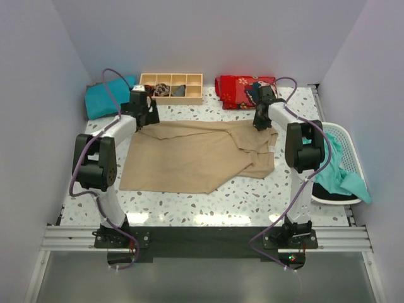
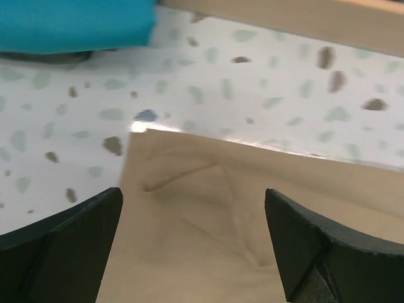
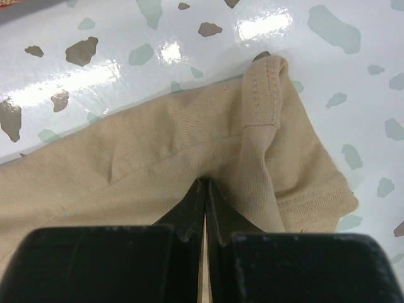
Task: Fold and stack the t-shirts
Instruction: Fold the flattened tshirt in 1/3 of the way
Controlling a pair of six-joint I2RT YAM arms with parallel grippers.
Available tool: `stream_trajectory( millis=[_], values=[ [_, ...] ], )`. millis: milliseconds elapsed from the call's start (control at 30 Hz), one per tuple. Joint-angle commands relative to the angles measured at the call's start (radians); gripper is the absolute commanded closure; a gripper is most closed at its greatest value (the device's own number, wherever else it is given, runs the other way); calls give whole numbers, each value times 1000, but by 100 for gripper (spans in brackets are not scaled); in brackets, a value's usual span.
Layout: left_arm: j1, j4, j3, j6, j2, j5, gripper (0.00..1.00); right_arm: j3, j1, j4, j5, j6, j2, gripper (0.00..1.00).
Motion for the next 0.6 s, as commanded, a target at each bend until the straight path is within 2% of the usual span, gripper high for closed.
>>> stream_trajectory(
  millis=[0,267,367,467,567],
  values=[
    [-36,80,-5,-7,-74,169,0,-22,-8,0,-43,-22,-48,100],
    [-35,66,5,-48,4,260,0,-22,-8,-2,-66,-24,-48,100],
    [-33,166,-27,-70,27,367,0,-28,-8,1,-67,-24,-50,100],
    [-35,264,-12,-108,78,537,0,-36,-7,6,-70,-25,-45,100],
    [-35,284,6,-145,114,602,0,-33,-7,4,-73,-27,-40,100]
  ],
)
